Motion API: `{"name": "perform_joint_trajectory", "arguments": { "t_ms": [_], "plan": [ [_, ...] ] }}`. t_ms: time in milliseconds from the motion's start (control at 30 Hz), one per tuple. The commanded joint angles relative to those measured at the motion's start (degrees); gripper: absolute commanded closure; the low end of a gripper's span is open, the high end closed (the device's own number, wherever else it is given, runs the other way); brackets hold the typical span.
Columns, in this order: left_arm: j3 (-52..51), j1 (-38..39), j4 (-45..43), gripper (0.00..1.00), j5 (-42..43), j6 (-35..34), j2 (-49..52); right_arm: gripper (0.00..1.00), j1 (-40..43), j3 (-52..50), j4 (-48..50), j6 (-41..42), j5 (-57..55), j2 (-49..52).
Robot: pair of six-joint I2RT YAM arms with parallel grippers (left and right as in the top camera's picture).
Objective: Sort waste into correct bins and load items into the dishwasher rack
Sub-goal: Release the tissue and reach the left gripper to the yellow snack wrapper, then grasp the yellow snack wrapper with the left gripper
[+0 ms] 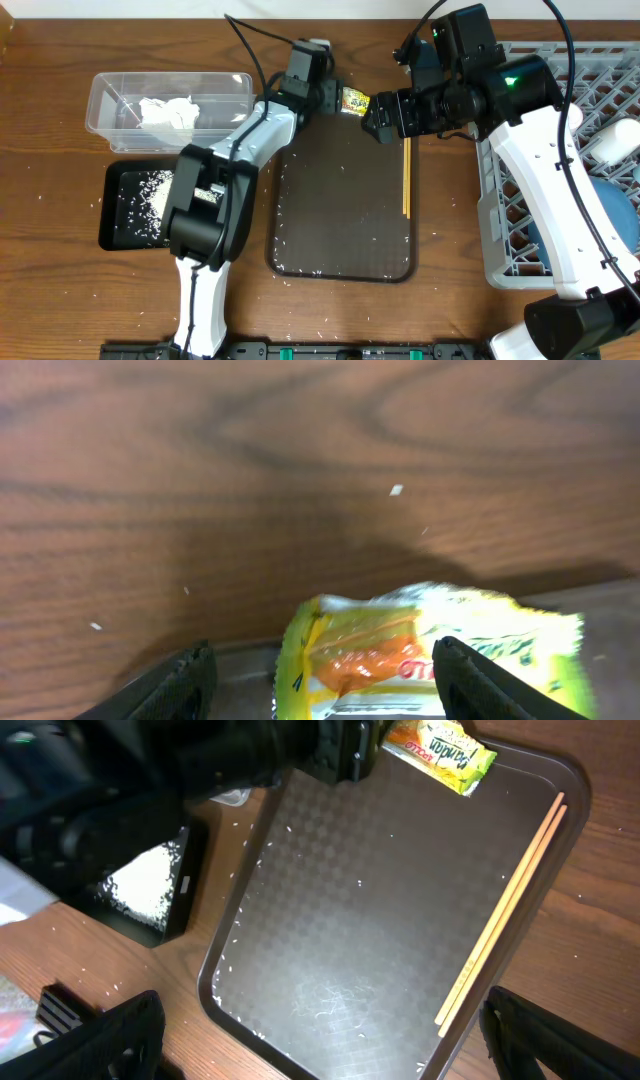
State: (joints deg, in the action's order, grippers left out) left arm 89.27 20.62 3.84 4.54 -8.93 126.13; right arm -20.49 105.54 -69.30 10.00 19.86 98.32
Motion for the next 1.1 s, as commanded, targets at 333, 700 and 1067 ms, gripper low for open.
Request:
{"name": "perform_joint_trajectory", "arguments": {
  "t_ms": [333,700,1067],
  "plan": [
    [0.17,-0.13,3.87,0.29,3.82,0.98,1.22,0.01,-0.59,-0.02,0.09,-0.66,0.04,-0.28],
    [0.20,-0.13,5.09,0.37,7.98,0.96,2.14,0.01,-0.59,-0.02,0.09,-0.66,0.04,-0.28],
    [0.20,-0.02,6.78,0.55,10.25,0.74,2.14,0.01,-0.59,-0.02,0.09,-0.66,0.04,-0.28]
  ]
}}
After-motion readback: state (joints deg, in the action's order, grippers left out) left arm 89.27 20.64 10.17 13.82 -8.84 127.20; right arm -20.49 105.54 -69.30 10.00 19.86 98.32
